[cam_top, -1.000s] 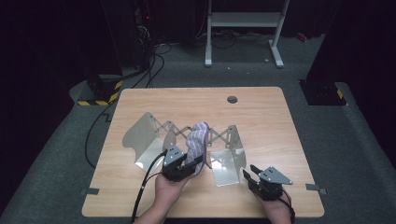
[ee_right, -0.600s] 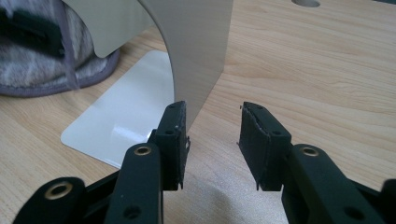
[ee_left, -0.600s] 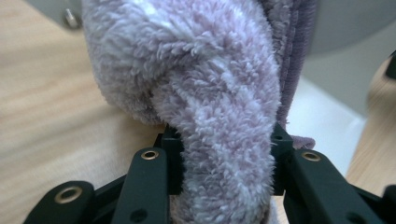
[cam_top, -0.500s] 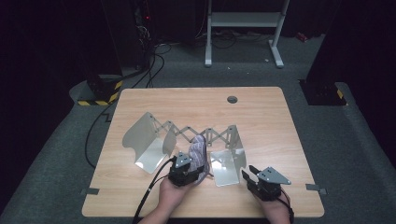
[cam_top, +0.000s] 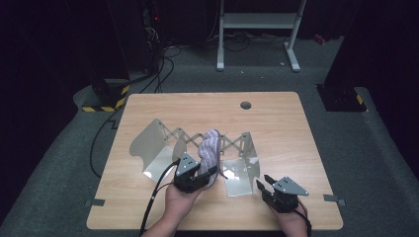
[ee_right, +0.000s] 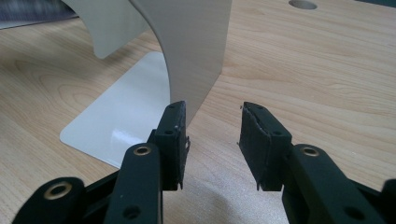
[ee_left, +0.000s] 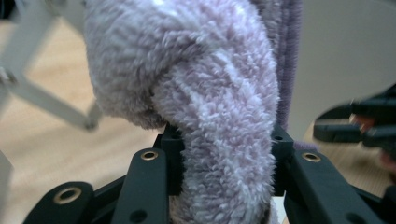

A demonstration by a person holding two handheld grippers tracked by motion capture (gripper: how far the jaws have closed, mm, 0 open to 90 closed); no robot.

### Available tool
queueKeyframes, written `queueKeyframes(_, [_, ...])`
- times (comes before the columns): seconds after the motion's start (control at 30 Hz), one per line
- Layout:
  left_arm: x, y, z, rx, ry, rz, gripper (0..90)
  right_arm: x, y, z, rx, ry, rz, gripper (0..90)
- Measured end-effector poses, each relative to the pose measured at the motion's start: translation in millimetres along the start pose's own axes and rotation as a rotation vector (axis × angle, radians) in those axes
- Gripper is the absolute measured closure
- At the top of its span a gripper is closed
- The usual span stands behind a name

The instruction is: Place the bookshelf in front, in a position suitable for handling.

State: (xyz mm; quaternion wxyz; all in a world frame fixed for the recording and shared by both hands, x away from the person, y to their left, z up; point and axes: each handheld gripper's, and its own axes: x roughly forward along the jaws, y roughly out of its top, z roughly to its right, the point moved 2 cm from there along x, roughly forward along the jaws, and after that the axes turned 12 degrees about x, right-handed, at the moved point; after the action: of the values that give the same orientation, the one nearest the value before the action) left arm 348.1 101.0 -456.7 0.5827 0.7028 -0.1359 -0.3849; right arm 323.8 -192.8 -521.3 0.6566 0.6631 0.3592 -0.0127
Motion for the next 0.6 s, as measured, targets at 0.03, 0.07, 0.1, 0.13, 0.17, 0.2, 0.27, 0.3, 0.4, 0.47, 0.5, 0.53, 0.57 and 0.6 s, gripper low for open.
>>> queueKeyframes(0.03, [-1.2,2.9,-0.3,0.002,0.002,0.008,62.3,-0.2,0.1,0.0,-0.001,0.0,0.001,61.1])
queueKeyframes(0.07, [-1.3,4.4,-0.4,0.003,0.002,0.008,62.4,-0.2,0.2,0.1,-0.001,0.0,0.001,61.1])
queueKeyframes(0.1, [-0.3,4.4,-0.5,0.001,0.004,0.007,62.3,-0.1,0.2,0.4,0.0,-0.001,0.001,61.0])
queueKeyframes(0.13, [1.6,2.9,-0.6,-0.009,0.0,0.006,62.4,0.1,0.1,0.6,0.0,0.0,0.0,61.0])
queueKeyframes(0.17, [3.7,0.5,0.0,-0.024,-0.007,0.006,62.4,0.3,0.2,0.8,-0.001,-0.001,-0.001,61.1])
queueKeyframes(0.2, [5.5,-2.7,0.2,-0.031,-0.01,0.005,62.4,0.4,0.2,0.8,0.0,-0.001,0.0,61.0])
queueKeyframes(0.27, [9.4,-10.7,0.4,-0.043,-0.01,0.0,62.4,0.4,0.1,0.8,-0.002,0.0,0.0,61.1])
queueKeyframes(0.3, [11.6,-15.1,0.2,-0.053,-0.011,-0.008,62.4,0.5,-0.1,0.9,-0.003,0.0,-0.001,61.0])
queueKeyframes(0.4, [19.1,-28.3,0.3,-0.067,-0.018,-0.044,62.4,0.6,-0.4,0.8,-0.002,0.0,-0.002,61.1])
queueKeyframes(0.47, [27.2,-37.6,0.9,-0.058,-0.032,-0.092,62.5,0.1,-0.1,0.2,-0.004,0.001,-0.001,61.1])
queueKeyframes(0.5, [31.7,-42.5,0.8,-0.052,-0.041,-0.125,62.4,-0.1,0.0,0.0,-0.005,0.001,0.0,61.0])
queueKeyframes(0.53, [35.8,-47.1,0.8,-0.045,-0.045,-0.15,62.4,-0.2,0.0,0.0,-0.004,0.001,0.0,61.1])
queueKeyframes(0.57, [39.4,-51.3,1.0,-0.039,-0.045,-0.169,62.5,-0.1,0.0,0.3,-0.003,0.001,0.0,61.0])
queueKeyframes(0.6, [43.1,-55.0,0.9,-0.033,-0.05,-0.189,62.5,-0.2,0.1,0.8,-0.001,0.0,-0.001,61.1])
